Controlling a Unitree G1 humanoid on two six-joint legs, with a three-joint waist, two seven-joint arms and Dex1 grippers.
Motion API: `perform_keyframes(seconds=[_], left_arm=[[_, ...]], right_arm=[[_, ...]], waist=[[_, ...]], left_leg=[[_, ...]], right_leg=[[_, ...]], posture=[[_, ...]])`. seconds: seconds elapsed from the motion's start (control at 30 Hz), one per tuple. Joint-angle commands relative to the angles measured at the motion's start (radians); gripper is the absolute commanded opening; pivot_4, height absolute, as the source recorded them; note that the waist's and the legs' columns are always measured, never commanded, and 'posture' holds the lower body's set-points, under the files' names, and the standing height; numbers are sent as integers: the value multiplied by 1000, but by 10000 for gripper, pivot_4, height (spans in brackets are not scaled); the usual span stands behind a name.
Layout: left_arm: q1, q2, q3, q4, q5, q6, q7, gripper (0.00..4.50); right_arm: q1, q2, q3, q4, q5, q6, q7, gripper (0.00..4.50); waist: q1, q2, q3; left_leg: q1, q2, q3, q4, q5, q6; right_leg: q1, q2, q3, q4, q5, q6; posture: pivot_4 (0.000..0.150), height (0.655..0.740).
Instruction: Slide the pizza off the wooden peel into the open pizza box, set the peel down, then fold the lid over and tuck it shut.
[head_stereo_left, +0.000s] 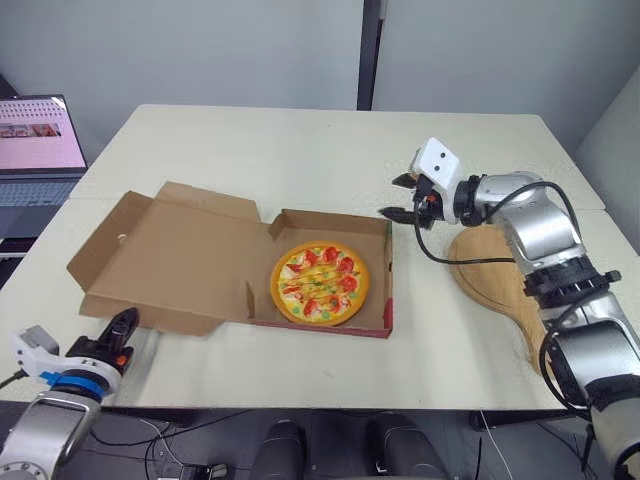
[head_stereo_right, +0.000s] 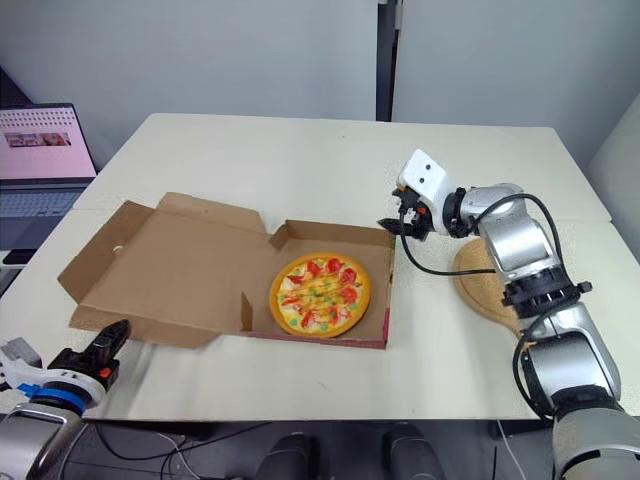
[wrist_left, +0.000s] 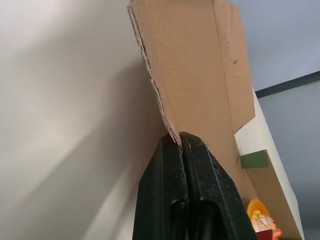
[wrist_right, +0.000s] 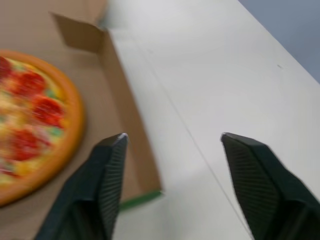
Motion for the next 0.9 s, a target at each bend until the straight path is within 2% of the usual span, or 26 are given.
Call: perform_keyframes(seconds=[0.03,0.2,0.37,0.53,0.6,0.7,0.9], left_arm=[[-17,36,35,9,3,8,-27,0],[-49,82,36,45,21,33,-56,0],[-93,158,41,82,43,77,-125,0],[-154,229,56,119,88,91,-240,0],[-174,261,52,138,111,106,-284,0],[-255,360,-12,191,254,100,-414,0],[-427,470,-150,238,509,39,-642,0]], right_arm=[[-81,44,21,188,-89,-151,-66,17542],[-172,118,44,476,-168,-297,-87,182],[-207,157,63,637,-216,-411,-23,182],[-192,152,54,643,-203,-451,179,182],[-176,137,55,616,-197,-460,256,182],[-74,95,41,403,-122,-402,435,182],[137,20,12,-94,-22,-149,494,182]], waist=[[-1,0,0],[0,0,0],[1,0,0],[2,1,1],[1,1,1],[5,0,1],[5,3,2]], left_leg=[[0,0,0,0,0,0],[-1,0,0,0,0,0],[-1,0,-1,0,0,0],[-1,0,-1,-1,0,0],[-1,1,-2,-1,0,0],[-1,0,-3,-1,0,0],[-2,0,-3,-3,0,0]], right_leg=[[0,1,0,0,0,0],[0,1,0,0,0,0],[0,1,-1,-1,0,0],[0,0,-1,-1,0,0],[0,1,-2,0,0,0],[0,1,-3,0,0,0],[-1,0,-2,-1,0,0]], posture=[[1500,7400],[1500,7400],[1500,7400],[1500,7400],[1500,7400],[1500,7400],[1500,7400]])
